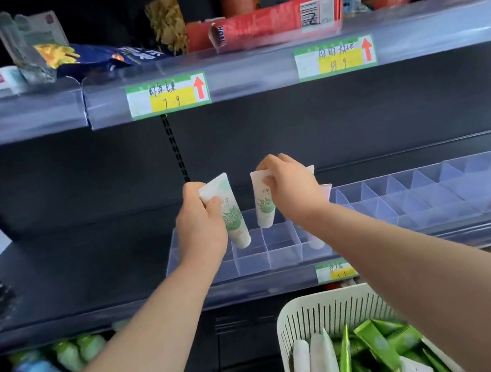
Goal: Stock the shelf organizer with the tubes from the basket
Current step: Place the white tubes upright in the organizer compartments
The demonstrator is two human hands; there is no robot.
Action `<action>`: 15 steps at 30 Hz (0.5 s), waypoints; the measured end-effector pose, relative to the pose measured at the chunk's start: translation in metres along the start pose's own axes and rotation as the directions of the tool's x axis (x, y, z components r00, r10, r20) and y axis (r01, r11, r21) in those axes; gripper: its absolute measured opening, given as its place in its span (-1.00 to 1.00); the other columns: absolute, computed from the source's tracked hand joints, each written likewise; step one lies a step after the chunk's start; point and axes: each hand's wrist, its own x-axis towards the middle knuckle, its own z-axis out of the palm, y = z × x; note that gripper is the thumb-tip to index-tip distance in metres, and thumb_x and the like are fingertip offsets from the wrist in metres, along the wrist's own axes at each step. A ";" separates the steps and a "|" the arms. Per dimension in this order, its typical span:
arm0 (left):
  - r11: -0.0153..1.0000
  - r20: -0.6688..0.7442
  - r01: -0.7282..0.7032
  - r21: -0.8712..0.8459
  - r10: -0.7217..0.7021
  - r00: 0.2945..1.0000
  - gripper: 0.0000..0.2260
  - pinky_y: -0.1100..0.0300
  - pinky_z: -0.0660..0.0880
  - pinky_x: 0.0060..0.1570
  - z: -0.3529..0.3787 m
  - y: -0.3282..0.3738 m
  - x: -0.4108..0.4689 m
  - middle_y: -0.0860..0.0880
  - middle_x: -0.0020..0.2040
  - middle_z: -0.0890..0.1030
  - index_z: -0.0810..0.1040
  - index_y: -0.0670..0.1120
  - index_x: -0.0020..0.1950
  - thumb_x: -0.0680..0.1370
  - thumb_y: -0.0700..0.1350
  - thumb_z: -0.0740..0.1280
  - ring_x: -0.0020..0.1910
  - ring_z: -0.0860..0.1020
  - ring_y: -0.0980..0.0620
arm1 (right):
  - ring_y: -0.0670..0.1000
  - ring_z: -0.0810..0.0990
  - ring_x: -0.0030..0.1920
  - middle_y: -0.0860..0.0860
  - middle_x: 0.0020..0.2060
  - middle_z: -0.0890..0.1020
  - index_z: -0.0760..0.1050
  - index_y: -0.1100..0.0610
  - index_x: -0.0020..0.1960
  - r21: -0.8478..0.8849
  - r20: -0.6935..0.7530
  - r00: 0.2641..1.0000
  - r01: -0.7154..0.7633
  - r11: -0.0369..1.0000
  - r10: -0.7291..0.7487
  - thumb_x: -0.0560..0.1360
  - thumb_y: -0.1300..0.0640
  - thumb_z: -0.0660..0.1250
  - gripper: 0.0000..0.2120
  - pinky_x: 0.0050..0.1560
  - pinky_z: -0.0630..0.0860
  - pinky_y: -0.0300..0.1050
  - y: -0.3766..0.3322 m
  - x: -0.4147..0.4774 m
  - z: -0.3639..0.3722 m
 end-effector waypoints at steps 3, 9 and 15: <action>0.998 0.032 -0.031 -0.062 0.033 0.999 -0.90 -0.16 0.57 -0.11 0.005 -0.009 0.011 0.01 -0.08 0.53 0.37 0.00 0.09 0.61 -0.18 0.19 -0.06 0.55 -0.06 | 0.13 0.53 -0.09 0.03 -0.02 0.52 0.45 0.08 0.14 -0.101 -0.005 1.000 0.022 0.995 -0.023 0.56 0.24 0.12 -0.78 0.01 0.37 -0.02 0.001 0.020 0.006; 0.993 -0.004 -0.045 -0.110 0.045 0.999 -0.85 -0.15 0.58 -0.07 0.018 -0.021 0.034 0.00 -0.01 0.54 0.37 0.05 0.12 0.63 -0.19 0.19 0.02 0.55 -0.06 | 0.11 0.54 -0.05 0.00 0.00 0.54 0.41 0.03 0.18 -0.272 0.038 0.997 0.071 0.960 -0.063 0.50 0.28 0.21 -0.71 -0.06 0.21 -0.08 0.008 0.038 0.017; 1.000 0.037 -0.018 0.023 0.017 0.999 -0.84 -0.05 0.55 -0.09 0.037 -0.023 0.051 -0.06 0.01 0.56 0.36 0.02 0.18 0.63 -0.17 0.17 -0.04 0.54 -0.10 | 0.09 0.59 -0.07 0.00 -0.02 0.59 0.38 0.07 0.18 -0.478 0.158 0.984 0.145 0.866 -0.078 0.47 0.26 0.28 -0.69 -0.09 0.15 -0.10 0.026 0.038 0.033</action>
